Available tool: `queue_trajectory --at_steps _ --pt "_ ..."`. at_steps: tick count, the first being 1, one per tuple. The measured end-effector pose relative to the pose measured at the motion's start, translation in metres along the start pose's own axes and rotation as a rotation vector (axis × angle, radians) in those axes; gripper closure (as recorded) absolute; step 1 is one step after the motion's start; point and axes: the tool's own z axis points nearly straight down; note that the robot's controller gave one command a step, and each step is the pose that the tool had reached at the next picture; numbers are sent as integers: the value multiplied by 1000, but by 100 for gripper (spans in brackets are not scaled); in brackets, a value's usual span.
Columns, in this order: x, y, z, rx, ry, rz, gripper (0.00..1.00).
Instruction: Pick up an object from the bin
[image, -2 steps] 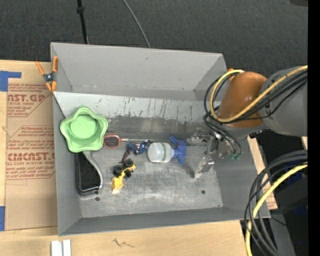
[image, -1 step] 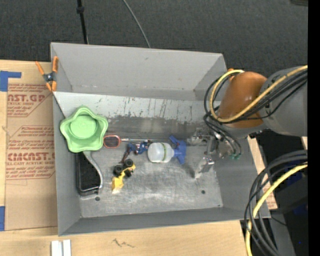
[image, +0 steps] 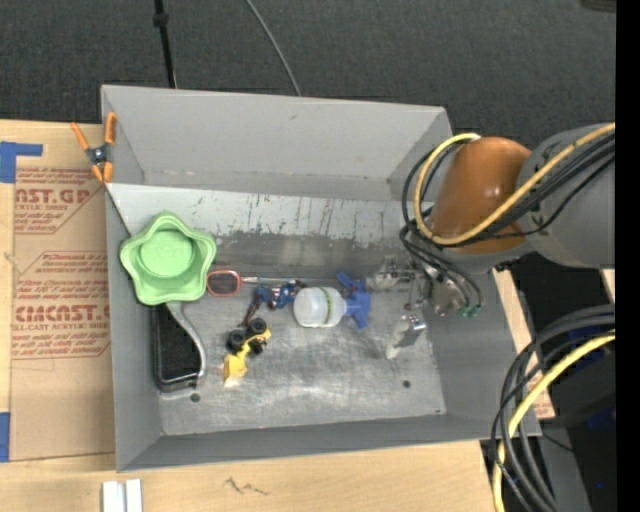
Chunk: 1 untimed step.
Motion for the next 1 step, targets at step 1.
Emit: queue_trajectory --at_steps 1 --pt "1 35 -35 0 -11 -220 0"
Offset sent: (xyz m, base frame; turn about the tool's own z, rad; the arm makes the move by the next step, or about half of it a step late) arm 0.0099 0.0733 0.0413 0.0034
